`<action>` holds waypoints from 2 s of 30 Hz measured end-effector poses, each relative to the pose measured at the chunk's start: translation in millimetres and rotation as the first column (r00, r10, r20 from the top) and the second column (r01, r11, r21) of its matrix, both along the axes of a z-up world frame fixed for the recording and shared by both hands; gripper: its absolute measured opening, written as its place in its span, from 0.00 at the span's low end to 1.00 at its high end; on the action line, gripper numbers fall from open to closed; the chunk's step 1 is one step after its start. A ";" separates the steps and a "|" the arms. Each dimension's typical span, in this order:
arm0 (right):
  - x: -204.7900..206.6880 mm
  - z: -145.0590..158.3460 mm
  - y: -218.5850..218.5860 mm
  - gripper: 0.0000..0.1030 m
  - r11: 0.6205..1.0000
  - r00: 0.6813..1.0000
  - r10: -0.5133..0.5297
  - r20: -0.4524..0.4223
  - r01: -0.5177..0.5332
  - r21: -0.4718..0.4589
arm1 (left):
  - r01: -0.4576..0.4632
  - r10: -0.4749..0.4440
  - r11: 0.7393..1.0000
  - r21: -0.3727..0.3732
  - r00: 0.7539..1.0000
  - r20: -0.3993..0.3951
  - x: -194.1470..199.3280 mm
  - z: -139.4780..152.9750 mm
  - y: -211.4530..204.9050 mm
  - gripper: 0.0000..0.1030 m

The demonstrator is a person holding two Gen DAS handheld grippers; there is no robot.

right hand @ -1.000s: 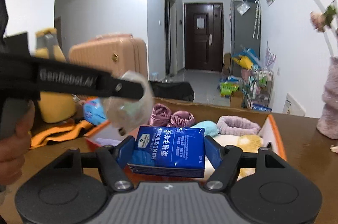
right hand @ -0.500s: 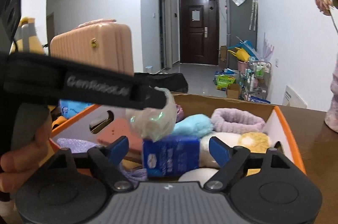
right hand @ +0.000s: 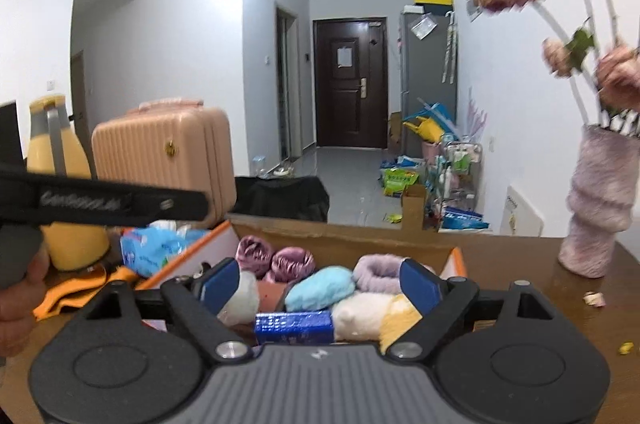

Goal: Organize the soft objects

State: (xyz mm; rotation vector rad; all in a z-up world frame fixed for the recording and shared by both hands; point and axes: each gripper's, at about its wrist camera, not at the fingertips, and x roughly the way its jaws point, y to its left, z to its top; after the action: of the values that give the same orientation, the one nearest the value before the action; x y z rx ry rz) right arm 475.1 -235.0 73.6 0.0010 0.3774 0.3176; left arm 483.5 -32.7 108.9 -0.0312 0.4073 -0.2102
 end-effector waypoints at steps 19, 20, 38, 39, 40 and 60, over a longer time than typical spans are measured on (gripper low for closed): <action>-146.5 41.5 -33.4 1.00 0.992 0.969 -0.118 0.218 0.104 0.074 | -0.167 0.154 0.985 0.029 0.955 0.255 -168.0 14.0 18.5 1.00; -151.9 42.7 -32.9 1.00 0.992 0.968 -0.120 0.222 0.106 0.074 | -0.168 0.156 0.985 0.027 0.953 0.261 -174.9 15.8 18.9 1.00; -310.8 -15.9 -20.9 1.00 0.998 0.984 -0.059 0.168 0.059 0.007 | -0.197 0.183 0.980 0.033 0.953 0.241 -344.0 -33.5 41.1 1.00; -321.9 -20.1 -19.8 1.00 0.999 0.985 -0.051 0.167 0.053 -0.004 | -0.195 0.179 0.980 0.046 0.954 0.239 -355.9 -38.2 41.1 1.00; -335.9 -25.1 -20.1 1.00 0.999 0.985 -0.049 0.165 0.051 -0.010 | -0.197 0.178 0.979 0.057 0.954 0.241 -368.9 -42.9 41.9 1.00; -458.7 -67.0 1.8 1.00 0.991 0.986 -0.115 0.118 0.106 0.084 | -0.226 0.210 0.973 0.052 0.953 0.219 -479.1 -81.5 37.8 1.00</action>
State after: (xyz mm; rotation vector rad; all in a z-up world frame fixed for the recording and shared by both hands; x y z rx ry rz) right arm 16.4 -233.2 6.6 0.0774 0.2421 0.2211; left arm 4.4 5.1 27.5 0.0220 0.1961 0.0216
